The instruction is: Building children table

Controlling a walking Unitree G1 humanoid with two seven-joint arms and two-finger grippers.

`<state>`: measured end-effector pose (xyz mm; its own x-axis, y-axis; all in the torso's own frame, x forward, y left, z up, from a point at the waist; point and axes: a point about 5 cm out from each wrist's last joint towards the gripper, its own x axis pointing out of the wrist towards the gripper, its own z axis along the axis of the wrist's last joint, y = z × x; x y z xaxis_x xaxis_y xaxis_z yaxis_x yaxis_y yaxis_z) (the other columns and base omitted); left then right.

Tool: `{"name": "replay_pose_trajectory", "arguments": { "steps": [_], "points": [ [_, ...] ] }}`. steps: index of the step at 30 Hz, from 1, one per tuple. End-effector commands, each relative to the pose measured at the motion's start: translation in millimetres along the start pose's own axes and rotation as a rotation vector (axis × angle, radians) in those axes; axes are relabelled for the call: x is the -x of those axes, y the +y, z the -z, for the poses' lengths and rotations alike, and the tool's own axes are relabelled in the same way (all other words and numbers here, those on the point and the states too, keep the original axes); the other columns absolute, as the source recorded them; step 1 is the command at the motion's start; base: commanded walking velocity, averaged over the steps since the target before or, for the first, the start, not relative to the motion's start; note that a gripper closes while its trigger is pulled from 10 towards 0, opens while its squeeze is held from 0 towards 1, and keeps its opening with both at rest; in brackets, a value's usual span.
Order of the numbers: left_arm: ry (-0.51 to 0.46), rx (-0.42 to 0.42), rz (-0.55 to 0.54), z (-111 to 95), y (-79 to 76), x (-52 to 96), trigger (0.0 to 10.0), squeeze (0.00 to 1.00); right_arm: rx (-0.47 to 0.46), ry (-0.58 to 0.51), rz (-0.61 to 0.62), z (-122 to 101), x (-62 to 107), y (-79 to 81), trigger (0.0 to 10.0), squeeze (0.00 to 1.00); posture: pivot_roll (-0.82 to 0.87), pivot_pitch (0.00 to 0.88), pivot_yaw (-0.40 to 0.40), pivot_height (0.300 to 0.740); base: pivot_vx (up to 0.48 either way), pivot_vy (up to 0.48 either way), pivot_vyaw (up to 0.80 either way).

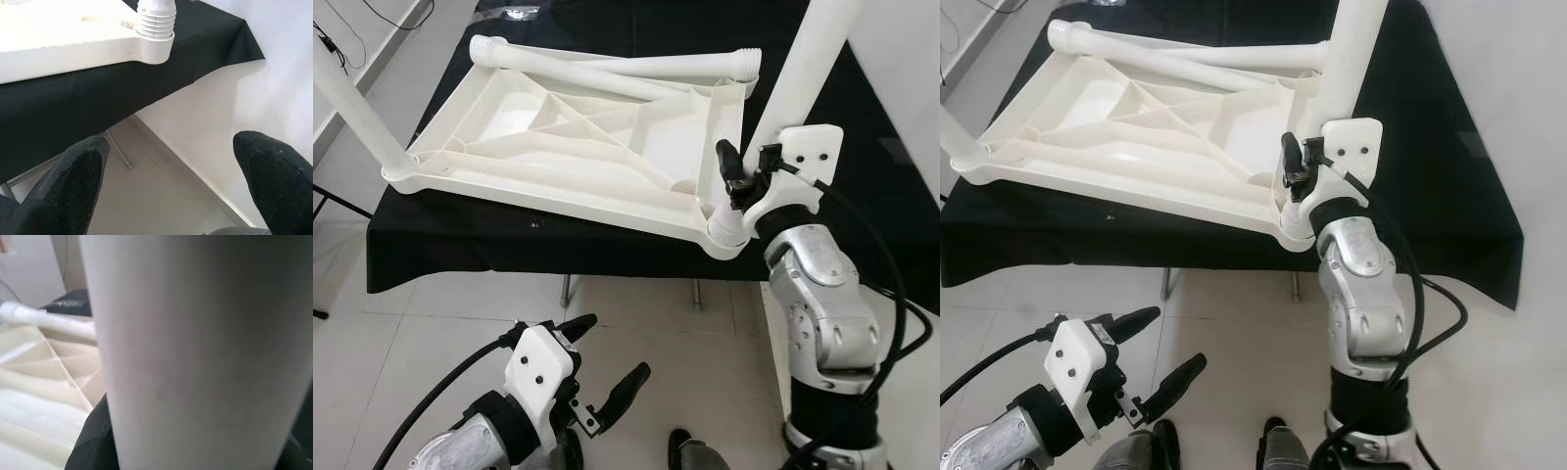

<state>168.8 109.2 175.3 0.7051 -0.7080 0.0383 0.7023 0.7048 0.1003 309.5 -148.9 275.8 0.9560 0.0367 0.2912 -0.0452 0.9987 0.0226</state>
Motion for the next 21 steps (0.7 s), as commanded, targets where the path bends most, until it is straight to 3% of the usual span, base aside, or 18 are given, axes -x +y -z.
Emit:
{"name": "replay_pose_trajectory", "arguments": {
  "steps": [1,11,15,21],
  "points": [
    [0.021,0.008,-0.003,6,-0.1,-0.7,10.0,0.00,-0.056,0.040,0.054,17,-5.6,-12.4,10.0,0.00,-0.03,0.290,0.027,0.740,0.000,0.000,0.00],
    [0.011,-0.008,-0.027,10,6.8,-7.9,10.0,0.00,-0.056,-0.094,0.062,-4,-29.4,-14.5,10.0,0.00,-0.02,0.250,0.022,0.740,0.000,0.000,0.00],
    [-0.004,-0.029,-0.086,11,15.5,-12.9,10.0,0.00,-0.057,-0.203,0.080,-27,-39.4,-25.7,10.0,0.00,-0.03,0.216,0.020,0.740,0.000,0.000,0.00],
    [-0.006,-0.049,-0.139,13,27.6,-21.0,10.0,0.00,-0.081,-0.308,-0.005,-52,-37.9,-30.7,10.0,0.00,-0.04,0.196,0.026,0.740,0.000,0.000,0.00]
  ]
}}
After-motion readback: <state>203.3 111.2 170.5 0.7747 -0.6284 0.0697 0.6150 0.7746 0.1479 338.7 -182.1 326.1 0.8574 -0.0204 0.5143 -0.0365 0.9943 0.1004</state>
